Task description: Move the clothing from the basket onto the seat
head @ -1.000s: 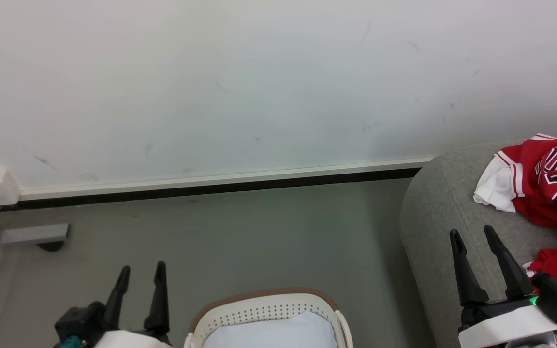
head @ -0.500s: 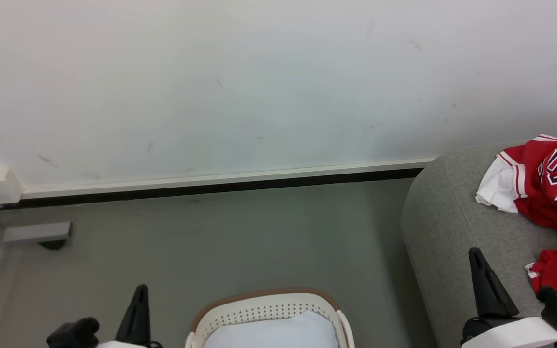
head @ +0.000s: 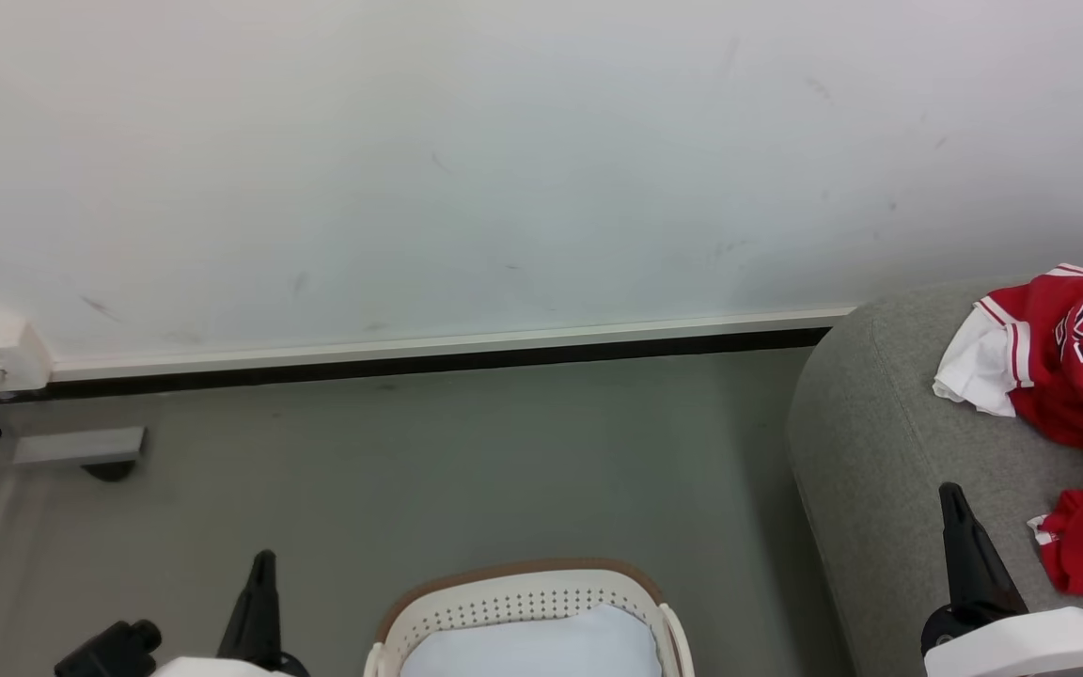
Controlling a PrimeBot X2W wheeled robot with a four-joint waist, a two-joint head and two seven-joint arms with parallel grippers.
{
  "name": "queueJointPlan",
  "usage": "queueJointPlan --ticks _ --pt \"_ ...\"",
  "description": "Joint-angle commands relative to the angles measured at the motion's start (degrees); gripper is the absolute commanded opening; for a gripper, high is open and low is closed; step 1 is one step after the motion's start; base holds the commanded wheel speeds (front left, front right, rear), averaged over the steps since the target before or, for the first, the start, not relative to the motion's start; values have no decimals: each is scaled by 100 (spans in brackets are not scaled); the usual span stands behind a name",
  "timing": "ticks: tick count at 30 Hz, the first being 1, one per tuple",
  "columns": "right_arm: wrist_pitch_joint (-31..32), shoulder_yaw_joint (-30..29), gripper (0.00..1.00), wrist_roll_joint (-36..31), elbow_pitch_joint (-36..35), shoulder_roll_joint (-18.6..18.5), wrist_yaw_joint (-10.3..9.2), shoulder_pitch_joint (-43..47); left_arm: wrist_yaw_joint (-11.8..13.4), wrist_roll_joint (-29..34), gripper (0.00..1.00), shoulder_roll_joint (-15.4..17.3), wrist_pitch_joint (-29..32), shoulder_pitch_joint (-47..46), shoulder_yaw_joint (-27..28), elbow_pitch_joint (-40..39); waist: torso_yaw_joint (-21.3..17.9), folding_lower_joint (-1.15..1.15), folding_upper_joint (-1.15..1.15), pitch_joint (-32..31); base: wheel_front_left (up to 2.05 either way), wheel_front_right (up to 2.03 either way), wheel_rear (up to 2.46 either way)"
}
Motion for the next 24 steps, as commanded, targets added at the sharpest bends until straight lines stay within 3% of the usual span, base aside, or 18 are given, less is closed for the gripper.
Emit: queueJointPlan --ticks 1,24 --pt "63 -91 0 264 -117 -3 -3 -60 -19 -291 0 31 66 -142 45 -110 9 0 0 2 0 0 0" --pt "512 -470 0 1667 -158 115 -5 -9 -73 -1929 0 43 524 -194 192 -212 98 0 0 17 0 0 0"
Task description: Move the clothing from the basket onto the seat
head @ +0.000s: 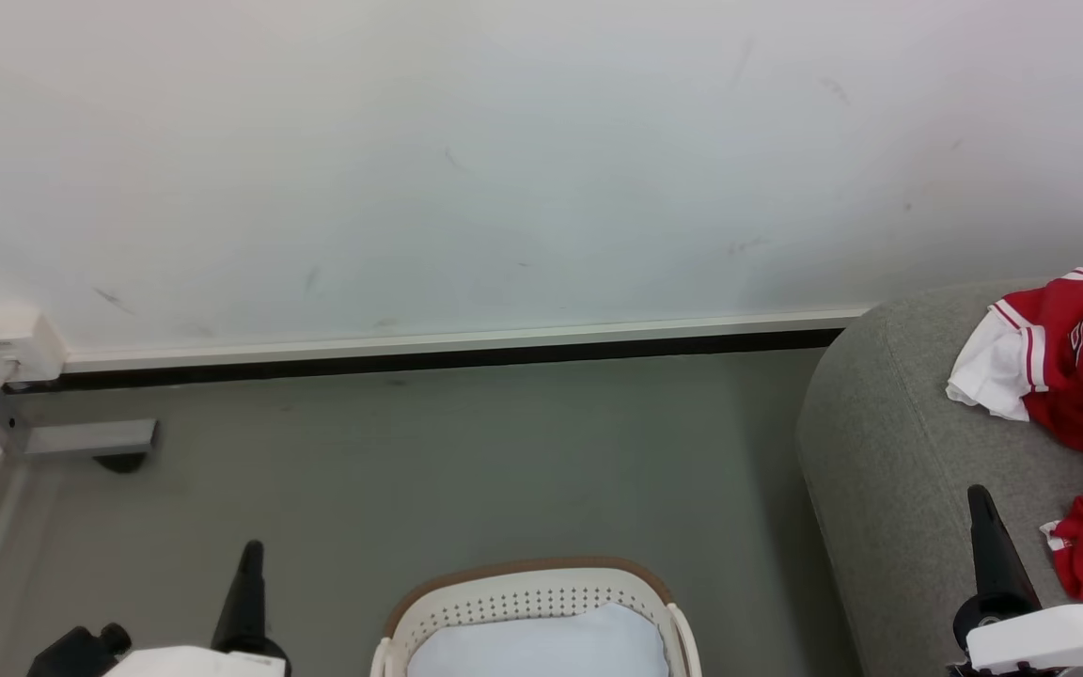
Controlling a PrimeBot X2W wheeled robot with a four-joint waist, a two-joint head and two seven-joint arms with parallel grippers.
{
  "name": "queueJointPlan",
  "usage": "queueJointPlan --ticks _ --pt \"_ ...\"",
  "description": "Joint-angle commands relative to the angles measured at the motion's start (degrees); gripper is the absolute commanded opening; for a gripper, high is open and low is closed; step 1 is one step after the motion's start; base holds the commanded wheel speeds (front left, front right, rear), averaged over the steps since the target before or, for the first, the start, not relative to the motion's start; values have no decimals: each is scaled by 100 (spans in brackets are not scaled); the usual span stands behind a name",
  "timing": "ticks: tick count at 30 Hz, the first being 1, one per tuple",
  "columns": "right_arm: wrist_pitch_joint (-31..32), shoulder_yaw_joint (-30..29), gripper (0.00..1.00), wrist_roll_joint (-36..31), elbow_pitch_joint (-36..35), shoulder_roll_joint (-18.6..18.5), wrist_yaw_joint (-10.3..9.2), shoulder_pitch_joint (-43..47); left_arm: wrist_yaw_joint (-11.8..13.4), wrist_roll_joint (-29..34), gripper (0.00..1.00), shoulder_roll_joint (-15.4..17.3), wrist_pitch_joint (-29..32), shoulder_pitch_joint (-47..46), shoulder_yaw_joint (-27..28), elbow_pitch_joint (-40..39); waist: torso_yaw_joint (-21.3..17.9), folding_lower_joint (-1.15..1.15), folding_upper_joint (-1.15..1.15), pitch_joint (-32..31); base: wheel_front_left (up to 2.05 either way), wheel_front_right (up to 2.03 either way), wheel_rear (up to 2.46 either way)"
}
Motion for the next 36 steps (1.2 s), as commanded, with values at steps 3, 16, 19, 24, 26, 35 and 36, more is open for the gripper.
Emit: queueJointPlan --ticks 3,16,19,24,26,35,36 --pt "63 -101 0 264 -84 -12 -4 -26 -46 -314 0 42 84 -132 41 -85 14 0 0 3 0 0 0" --pt "301 -298 0 987 -102 60 -5 5 -70 -1150 0 49 319 -156 123 -140 71 0 0 13 0 0 0" --pt "356 -338 0 1121 -106 74 -6 12 -77 -1320 0 50 364 -162 135 -151 83 0 0 15 0 0 0" --pt "424 -406 0 1362 -113 97 -6 23 -86 -1579 0 52 448 -171 158 -167 103 0 0 19 0 0 0" --pt "458 -431 0 1448 -116 106 -6 27 -90 -1696 0 53 472 -175 166 -175 111 0 0 20 0 0 0" --pt "581 -534 0 1817 -129 130 -7 47 -102 -2149 0 56 595 -178 206 -198 148 0 0 26 0 0 0" --pt "595 -546 0 1853 -130 134 -8 49 -103 -2188 0 56 606 -178 210 -199 152 0 0 27 0 0 0"
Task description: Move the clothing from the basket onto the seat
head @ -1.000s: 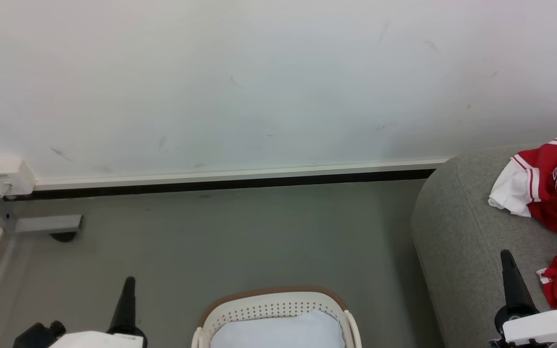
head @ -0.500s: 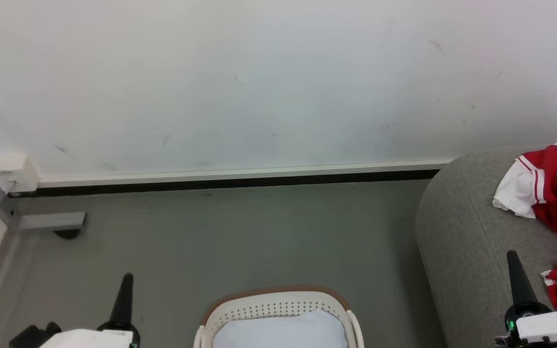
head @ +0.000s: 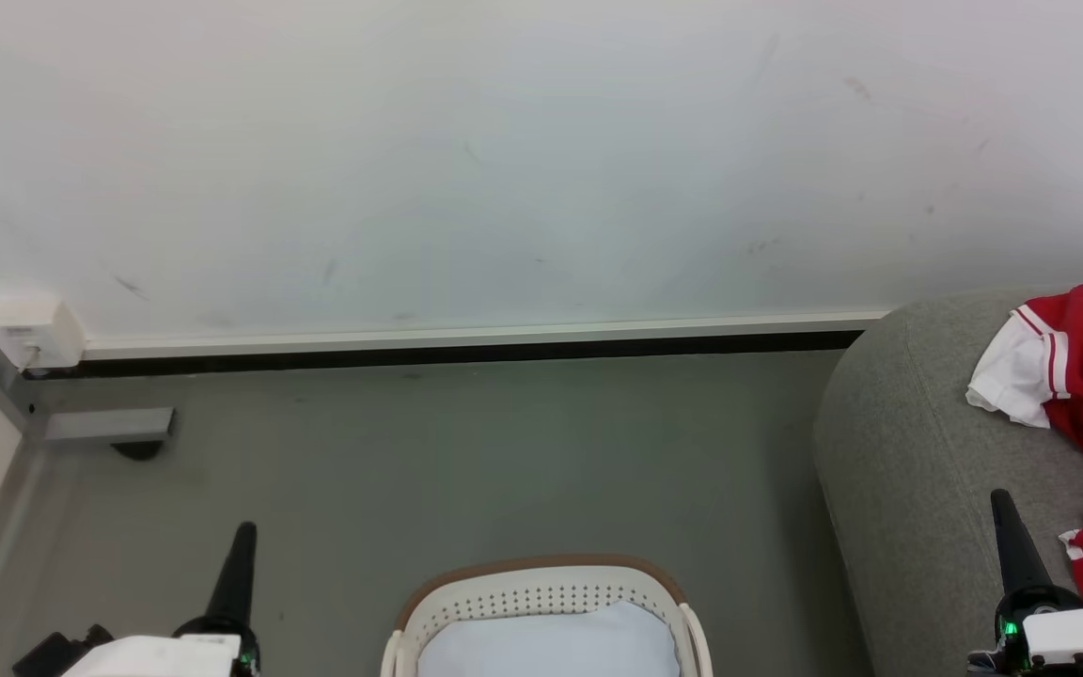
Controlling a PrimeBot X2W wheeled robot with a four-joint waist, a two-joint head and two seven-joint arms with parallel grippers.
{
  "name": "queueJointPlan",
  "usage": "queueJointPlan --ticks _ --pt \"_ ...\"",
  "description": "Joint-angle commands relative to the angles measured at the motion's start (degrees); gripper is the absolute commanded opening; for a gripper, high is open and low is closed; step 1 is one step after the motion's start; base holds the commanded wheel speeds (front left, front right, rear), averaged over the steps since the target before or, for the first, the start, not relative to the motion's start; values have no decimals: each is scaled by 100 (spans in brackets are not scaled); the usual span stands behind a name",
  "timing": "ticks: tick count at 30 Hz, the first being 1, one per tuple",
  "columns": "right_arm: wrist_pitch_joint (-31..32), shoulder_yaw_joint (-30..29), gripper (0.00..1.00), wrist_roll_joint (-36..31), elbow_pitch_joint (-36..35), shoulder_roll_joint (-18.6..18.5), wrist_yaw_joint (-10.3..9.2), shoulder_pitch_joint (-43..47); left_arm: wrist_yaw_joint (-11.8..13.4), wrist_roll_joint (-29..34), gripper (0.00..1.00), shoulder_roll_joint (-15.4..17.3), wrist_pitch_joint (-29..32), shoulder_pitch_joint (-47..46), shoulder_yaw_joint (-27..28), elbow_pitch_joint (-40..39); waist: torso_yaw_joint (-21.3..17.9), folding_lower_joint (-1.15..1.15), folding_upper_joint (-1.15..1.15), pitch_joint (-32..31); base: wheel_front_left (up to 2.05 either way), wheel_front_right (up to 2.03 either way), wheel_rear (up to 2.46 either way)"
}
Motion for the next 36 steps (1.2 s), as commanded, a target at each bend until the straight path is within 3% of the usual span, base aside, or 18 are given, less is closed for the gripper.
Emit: queueJointPlan --ticks 1,36 --pt "43 -57 0 121 -64 -20 -8 35 -32 -171 0 47 37 -76 27 -60 8 0 0 1 0 0 0" --pt "444 -391 0 1326 -93 109 -11 98 -82 -1565 0 56 429 -112 156 -137 146 0 0 26 0 0 0"
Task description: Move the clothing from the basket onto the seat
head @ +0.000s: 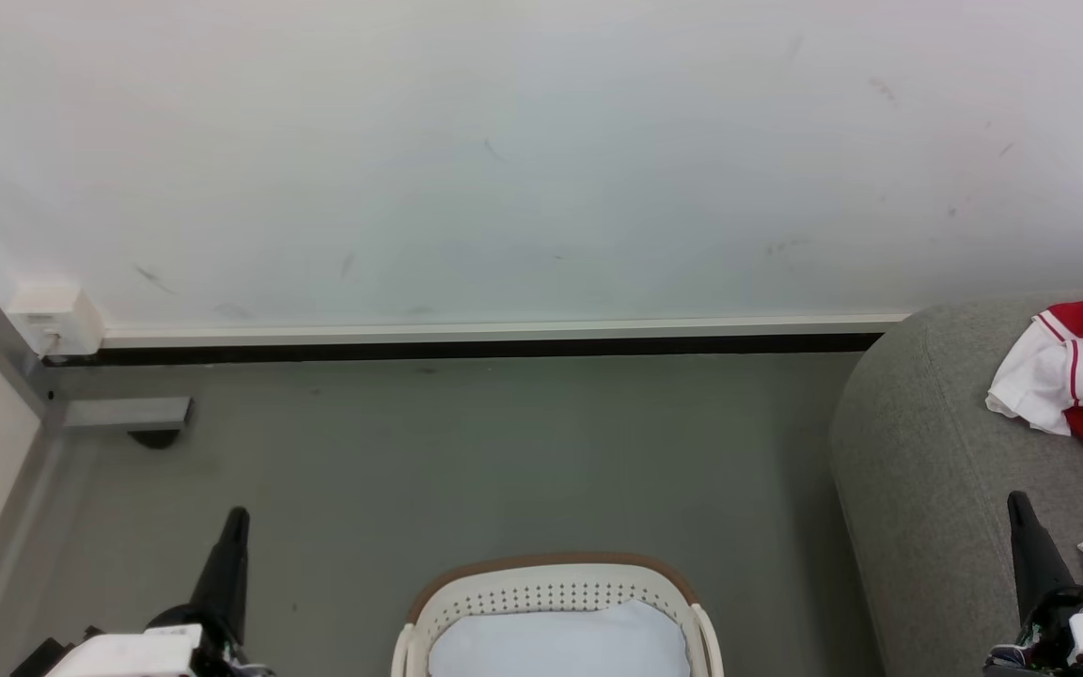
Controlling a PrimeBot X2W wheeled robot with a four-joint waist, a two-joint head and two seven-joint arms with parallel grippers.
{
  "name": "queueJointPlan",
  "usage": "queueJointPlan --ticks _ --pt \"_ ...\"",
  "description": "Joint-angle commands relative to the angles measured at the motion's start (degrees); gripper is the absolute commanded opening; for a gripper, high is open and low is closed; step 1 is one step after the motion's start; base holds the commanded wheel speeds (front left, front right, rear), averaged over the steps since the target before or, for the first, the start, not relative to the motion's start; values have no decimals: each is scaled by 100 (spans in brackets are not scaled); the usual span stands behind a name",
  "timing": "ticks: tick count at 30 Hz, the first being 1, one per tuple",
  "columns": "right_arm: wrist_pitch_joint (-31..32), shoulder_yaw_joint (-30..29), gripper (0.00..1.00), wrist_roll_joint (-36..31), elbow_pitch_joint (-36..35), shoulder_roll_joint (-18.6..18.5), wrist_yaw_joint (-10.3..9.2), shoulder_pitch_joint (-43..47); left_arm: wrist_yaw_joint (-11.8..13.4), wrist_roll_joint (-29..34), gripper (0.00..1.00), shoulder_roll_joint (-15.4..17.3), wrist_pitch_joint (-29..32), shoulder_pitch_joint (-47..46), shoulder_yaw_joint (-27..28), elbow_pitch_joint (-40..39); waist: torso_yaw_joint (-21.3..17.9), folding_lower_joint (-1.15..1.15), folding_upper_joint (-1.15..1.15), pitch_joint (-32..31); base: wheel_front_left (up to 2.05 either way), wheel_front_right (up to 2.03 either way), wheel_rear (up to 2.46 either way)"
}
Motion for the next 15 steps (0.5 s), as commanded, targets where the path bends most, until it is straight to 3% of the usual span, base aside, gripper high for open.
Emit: queueJointPlan --ticks 1,15 --pt "10 -30 0 93 -44 15 -11 79 -40 -64 0 45 24 -57 23 -30 1 0 0 0 0 0 0" --pt "64 -76 0 207 -46 30 -12 84 -45 -255 0 45 76 -59 35 -38 23 0 0 4 0 0 0"
